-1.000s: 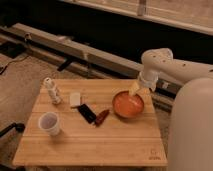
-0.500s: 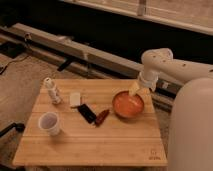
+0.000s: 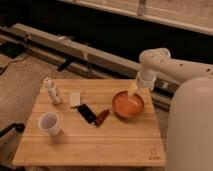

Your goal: Push the eraser across the table

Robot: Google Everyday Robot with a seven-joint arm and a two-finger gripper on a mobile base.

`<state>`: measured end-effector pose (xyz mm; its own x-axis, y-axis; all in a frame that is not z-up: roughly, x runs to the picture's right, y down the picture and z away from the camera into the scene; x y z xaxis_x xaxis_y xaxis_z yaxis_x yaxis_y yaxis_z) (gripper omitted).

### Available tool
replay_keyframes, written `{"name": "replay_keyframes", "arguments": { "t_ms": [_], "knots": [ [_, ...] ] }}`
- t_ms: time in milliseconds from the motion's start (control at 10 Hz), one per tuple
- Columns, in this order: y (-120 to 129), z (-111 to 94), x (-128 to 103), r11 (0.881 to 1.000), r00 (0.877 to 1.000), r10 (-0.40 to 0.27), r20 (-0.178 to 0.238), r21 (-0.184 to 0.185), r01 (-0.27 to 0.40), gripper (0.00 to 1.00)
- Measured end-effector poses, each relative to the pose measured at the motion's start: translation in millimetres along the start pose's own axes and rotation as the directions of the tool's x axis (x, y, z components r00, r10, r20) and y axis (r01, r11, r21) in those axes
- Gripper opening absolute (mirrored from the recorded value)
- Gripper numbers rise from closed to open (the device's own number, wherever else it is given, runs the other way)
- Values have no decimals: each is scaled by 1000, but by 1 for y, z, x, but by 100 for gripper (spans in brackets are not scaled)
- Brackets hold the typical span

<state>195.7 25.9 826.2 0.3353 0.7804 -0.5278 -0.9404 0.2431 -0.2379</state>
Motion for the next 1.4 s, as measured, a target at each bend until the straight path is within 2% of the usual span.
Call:
{"name": "replay_keyframes", "arguments": {
  "t_ms": [200, 500, 600, 700, 1000, 1400],
  "knots": [
    [27, 5, -21, 997, 997, -83, 9, -11, 83, 80],
    [79, 15, -50, 974, 974, -223, 26, -29, 224, 80],
    [96, 20, -56, 962, 962, -271, 28, -33, 272, 80],
    [117, 27, -62, 944, 944, -328, 31, -32, 328, 80],
    [160, 45, -76, 901, 902, -430, 38, -39, 431, 80],
    [183, 66, -86, 867, 867, -497, 37, -29, 498, 80]
  ]
}}
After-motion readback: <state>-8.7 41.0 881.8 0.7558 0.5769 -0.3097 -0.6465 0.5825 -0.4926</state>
